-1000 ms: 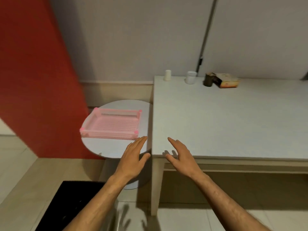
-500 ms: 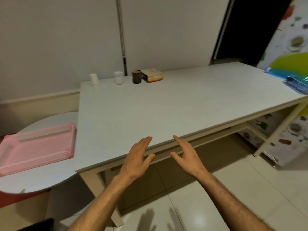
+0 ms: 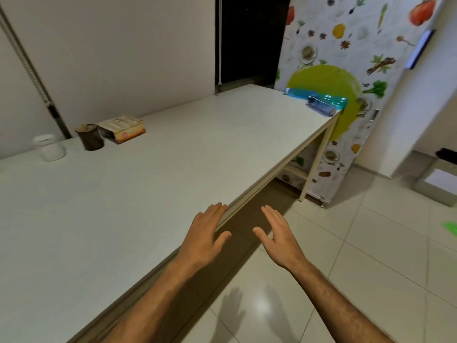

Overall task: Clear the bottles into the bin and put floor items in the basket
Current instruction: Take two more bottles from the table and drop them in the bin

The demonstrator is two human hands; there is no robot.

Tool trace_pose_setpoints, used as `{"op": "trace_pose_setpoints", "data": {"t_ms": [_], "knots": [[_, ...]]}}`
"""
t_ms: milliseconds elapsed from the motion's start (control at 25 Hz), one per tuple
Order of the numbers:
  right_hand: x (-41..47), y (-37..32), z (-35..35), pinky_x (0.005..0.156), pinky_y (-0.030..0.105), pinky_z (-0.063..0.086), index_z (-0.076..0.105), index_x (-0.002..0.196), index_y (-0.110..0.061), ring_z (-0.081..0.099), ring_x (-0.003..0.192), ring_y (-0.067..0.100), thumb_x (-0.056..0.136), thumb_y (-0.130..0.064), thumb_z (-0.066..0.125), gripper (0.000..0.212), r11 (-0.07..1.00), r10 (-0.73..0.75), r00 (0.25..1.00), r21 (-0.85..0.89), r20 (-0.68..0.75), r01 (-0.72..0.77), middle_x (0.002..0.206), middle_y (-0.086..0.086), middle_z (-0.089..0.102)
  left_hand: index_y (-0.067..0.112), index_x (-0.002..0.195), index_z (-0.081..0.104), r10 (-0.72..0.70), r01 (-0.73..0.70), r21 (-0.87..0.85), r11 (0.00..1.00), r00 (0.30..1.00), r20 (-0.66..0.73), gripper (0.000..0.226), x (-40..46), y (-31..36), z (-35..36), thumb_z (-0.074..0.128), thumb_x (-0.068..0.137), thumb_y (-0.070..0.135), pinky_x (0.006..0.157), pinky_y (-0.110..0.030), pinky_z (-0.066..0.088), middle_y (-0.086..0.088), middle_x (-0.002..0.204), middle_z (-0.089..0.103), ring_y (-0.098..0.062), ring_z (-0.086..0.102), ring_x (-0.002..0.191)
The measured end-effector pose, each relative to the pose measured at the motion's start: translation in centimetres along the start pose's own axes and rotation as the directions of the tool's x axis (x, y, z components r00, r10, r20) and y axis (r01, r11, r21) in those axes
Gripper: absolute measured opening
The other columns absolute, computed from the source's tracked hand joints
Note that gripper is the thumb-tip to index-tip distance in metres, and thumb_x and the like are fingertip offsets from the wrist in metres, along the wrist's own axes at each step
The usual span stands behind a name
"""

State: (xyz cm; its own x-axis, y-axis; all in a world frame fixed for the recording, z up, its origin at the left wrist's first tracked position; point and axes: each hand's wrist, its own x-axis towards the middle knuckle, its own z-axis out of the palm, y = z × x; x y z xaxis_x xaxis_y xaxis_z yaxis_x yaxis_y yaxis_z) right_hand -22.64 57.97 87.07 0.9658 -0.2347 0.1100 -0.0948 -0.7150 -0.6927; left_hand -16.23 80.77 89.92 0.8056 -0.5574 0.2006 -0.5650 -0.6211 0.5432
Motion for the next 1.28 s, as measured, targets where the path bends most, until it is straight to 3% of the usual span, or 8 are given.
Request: {"op": "trace_pose_setpoints", "data": {"t_ms": [320,520,840,1280], "knots": [[6.9,3.0,-1.2,0.125,0.041,0.009,0.017,0.159,-0.032,-0.011,0.153,0.004,0.098,-0.059,0.044,0.071,0.984,0.161,0.953,-0.035,-0.257,-0.175,0.167,-0.012,0.01,0.037,0.158,0.02,0.139,-0.135,-0.049,0.99,0.987,0.083,0.064,11.9,-2.4,1.1,0.045,0.101,0.051,0.121,-0.029,0.002,0.012,0.166,0.015,-0.009,0.012,0.154],[9.8,5.1,-2.4,0.126,0.045,0.008,0.015,0.159,-0.031,-0.011,0.153,0.006,0.1,-0.055,0.045,0.071,0.968,0.221,0.934,-0.051,-0.281,-0.244,0.168,-0.01,0.008,0.037,0.158,0.021,0.221,-0.212,-0.078,0.974,0.965,0.138,0.066,18.4,-1.8,4.1,0.047,0.1,0.054,0.118,-0.027,0.001,0.012,0.166,0.017,-0.009,0.013,0.153],[19.1,13.7,-8.5,0.126,0.048,0.013,0.012,0.159,-0.033,-0.011,0.153,0.006,0.099,-0.053,0.046,0.072,0.958,0.255,0.924,-0.059,-0.285,-0.282,0.167,-0.013,0.005,0.041,0.157,0.019,0.202,-0.19,-0.086,0.978,0.967,0.157,0.067,31.3,1.5,9.9,0.047,0.098,0.057,0.118,-0.027,0.002,0.015,0.166,0.012,-0.009,0.01,0.153],[33.8,25.1,-20.5,0.122,0.041,0.013,0.015,0.159,-0.033,-0.007,0.153,0.005,0.098,-0.054,0.049,0.073,0.978,0.145,0.946,-0.106,-0.291,-0.182,0.167,-0.014,0.009,0.039,0.157,0.019,0.172,-0.159,-0.111,0.981,0.978,0.121,0.067,49.4,9.7,16.4,0.05,0.099,0.052,0.119,-0.028,0.004,0.014,0.166,0.013,-0.009,0.013,0.153]]}}
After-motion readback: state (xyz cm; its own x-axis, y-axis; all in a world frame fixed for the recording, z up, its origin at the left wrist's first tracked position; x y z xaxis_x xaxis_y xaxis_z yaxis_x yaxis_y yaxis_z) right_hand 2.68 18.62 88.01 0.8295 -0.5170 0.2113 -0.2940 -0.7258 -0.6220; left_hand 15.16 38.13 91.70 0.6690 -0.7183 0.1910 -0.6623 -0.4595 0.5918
